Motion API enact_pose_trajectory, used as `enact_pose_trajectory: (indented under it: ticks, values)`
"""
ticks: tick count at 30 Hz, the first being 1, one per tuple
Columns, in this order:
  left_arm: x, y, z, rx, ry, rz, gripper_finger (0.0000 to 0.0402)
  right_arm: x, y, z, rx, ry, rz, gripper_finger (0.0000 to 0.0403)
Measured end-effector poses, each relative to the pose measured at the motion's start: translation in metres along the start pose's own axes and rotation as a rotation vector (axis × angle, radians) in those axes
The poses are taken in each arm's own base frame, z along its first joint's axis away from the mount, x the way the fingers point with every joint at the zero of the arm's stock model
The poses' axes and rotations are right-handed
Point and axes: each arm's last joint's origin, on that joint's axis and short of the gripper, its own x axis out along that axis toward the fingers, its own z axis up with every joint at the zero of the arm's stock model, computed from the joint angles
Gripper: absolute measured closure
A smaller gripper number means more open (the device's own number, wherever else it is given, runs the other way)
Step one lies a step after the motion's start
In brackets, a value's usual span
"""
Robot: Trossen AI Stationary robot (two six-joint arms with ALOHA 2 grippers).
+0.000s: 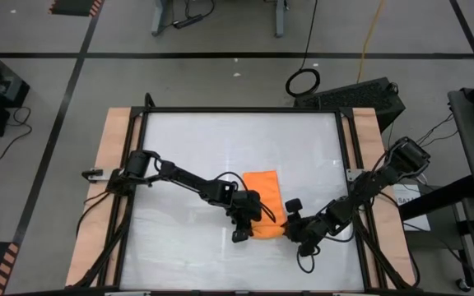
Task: Roll towel
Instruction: Roll the orange microfiber cloth
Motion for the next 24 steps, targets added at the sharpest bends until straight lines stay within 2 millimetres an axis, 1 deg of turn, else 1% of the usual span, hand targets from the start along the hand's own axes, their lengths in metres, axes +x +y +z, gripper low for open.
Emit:
enact_pose_trajectory:
  ticks: [3, 7, 8, 15, 21, 24]
  values:
    - [0.0, 0.0, 0.0, -0.001, 0.0, 0.0, 0.0394, 0.001, -0.003, 0.001, 0.028, -0.003, 0.01, 0.0322]
    - [0.0, 0.0, 0.0, -0.002, 0.001, -0.002, 0.039, 0.004, -0.008, 0.004, 0.086, 0.005, 0.077, 0.038]
    - [0.0, 0.0, 0.0, -0.002, 0.002, -0.003, 0.0389, 0.004, -0.01, 0.004, 0.113, 0.011, 0.089, 0.0389]
    - [0.003, -0.007, -0.003, -0.024, 0.014, -0.022, 0.0388, 0.009, -0.023, 0.005, 0.301, 0.078, 0.223, 0.0394]
    - [0.006, -0.012, -0.005, -0.095, 0.027, -0.041, 0.0387, 0.013, -0.036, 0.0, 0.466, 0.139, 0.284, 0.0399]
    - [0.004, -0.017, -0.004, -0.122, 0.027, -0.046, 0.0387, 0.014, -0.04, 0.002, 0.518, 0.143, 0.323, 0.0399]
